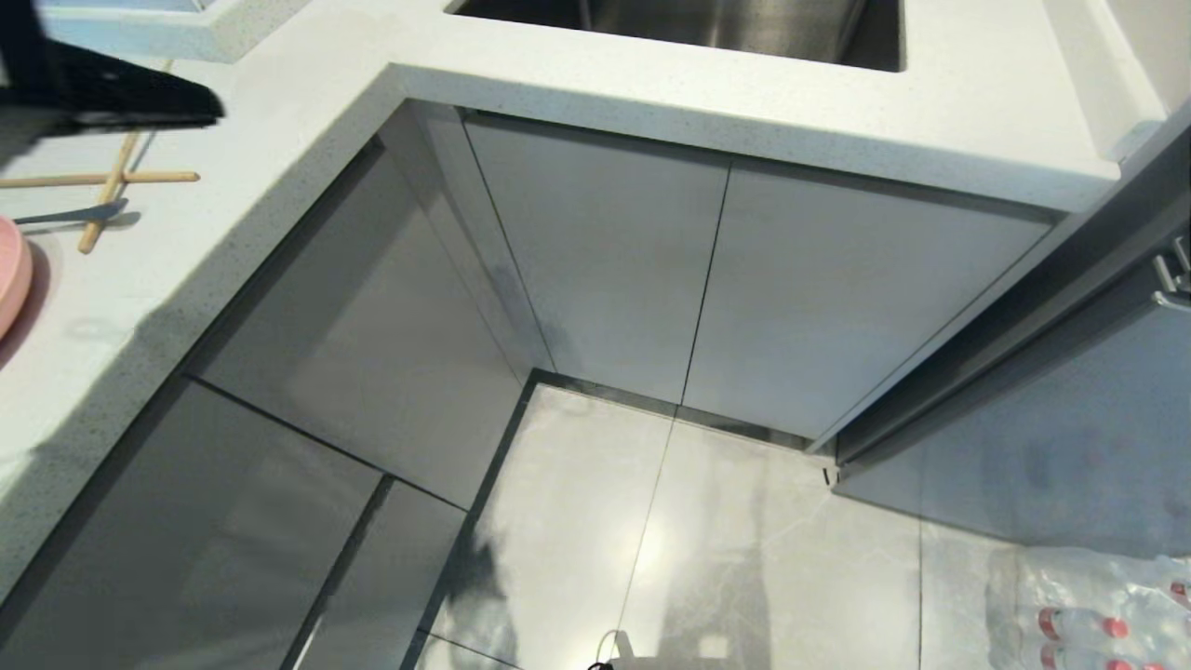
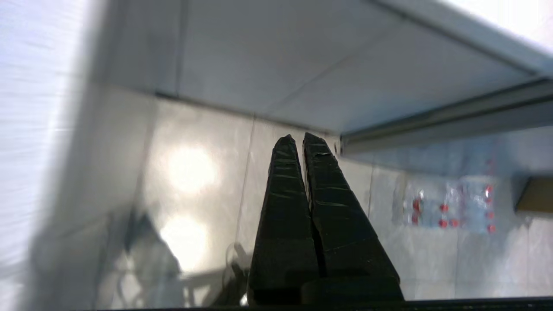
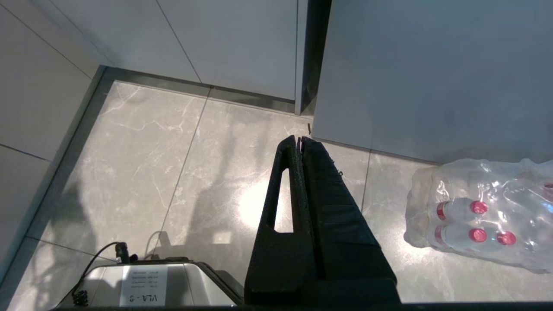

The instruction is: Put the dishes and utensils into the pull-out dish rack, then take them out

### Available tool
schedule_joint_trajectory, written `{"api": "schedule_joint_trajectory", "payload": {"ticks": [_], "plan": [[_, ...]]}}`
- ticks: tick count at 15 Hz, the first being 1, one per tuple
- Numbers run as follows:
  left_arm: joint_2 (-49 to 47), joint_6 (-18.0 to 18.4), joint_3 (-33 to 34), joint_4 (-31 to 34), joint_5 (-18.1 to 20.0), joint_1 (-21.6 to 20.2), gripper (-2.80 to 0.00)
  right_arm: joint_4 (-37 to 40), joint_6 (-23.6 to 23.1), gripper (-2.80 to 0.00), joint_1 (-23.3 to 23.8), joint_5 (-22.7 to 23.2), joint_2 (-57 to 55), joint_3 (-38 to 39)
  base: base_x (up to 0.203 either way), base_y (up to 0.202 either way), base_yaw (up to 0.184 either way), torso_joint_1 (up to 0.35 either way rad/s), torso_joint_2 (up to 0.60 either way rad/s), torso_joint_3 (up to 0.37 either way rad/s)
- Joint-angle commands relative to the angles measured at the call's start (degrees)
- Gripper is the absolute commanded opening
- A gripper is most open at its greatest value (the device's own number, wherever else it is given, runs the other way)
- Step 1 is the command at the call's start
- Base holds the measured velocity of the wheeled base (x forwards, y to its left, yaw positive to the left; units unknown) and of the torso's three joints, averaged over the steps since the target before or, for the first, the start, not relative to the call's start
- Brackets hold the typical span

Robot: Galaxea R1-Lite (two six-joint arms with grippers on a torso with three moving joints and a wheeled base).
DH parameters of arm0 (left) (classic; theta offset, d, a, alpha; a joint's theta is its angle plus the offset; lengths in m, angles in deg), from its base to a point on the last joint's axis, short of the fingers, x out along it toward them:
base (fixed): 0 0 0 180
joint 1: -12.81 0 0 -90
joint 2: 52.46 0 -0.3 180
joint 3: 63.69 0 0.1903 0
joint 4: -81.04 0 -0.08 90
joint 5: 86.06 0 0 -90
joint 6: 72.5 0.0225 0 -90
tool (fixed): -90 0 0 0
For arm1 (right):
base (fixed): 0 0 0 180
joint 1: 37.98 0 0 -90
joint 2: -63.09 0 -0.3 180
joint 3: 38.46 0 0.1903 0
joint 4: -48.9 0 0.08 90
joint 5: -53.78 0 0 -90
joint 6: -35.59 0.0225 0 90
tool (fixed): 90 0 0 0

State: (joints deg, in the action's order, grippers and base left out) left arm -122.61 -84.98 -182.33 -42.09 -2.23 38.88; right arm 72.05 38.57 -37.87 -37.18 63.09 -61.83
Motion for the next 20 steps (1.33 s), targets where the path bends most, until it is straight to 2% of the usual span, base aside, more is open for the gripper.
{"api": "schedule_joint_trajectory", "payload": {"ticks": [1,2,6,8,10,13,16,18,20], "plan": [[10.17,1.67,2.18,-0.02,4.50,-6.50,-2.80,-0.04,0.01,-2.80,-0.02,0.00,-0.08,0.00,0.000,0.000,0.000,0.000,0.00,0.000],[14.13,3.73,4.25,-0.50,6.76,-10.62,-2.80,-0.03,0.01,-2.80,-0.02,0.00,-0.01,0.00,0.000,0.000,0.000,0.000,0.00,0.000],[30.27,8.00,20.06,-4.94,13.32,-19.90,-2.80,-0.04,0.01,-2.80,0.06,0.00,-0.09,0.00,0.000,0.000,0.000,0.000,0.00,0.000],[37.53,10.64,29.28,-8.90,14.81,-23.76,-2.80,-0.04,-0.01,-2.80,0.01,0.00,-0.04,0.00,0.000,0.000,0.000,0.000,0.00,0.000],[46.96,14.87,39.21,-12.91,15.03,-25.22,-2.80,-0.04,0.01,-2.80,0.06,0.00,-0.03,0.00,0.000,0.000,0.000,0.000,0.00,0.000],[59.79,19.97,53.84,-18.18,14.34,-26.36,-2.80,-0.04,0.01,-2.80,-0.02,0.00,0.00,0.00,0.000,0.000,0.000,0.000,0.00,0.000],[68.81,21.35,67.28,-20.29,11.71,-26.48,-2.80,-0.04,0.01,-2.80,0.07,0.00,-0.06,0.00,0.000,0.000,0.000,0.000,0.00,0.000],[69.92,20.93,76.75,-23.12,7.66,-26.45,-2.80,-0.01,0.01,-2.80,0.03,0.00,-0.05,0.00,0.000,0.000,0.000,0.000,0.00,0.000],[70.12,22.39,86.69,-30.65,3.76,-26.43,-2.80,-0.04,0.01,-2.80,-0.02,0.00,-0.09,0.00,0.000,0.000,0.000,0.000,0.00,0.000]]}}
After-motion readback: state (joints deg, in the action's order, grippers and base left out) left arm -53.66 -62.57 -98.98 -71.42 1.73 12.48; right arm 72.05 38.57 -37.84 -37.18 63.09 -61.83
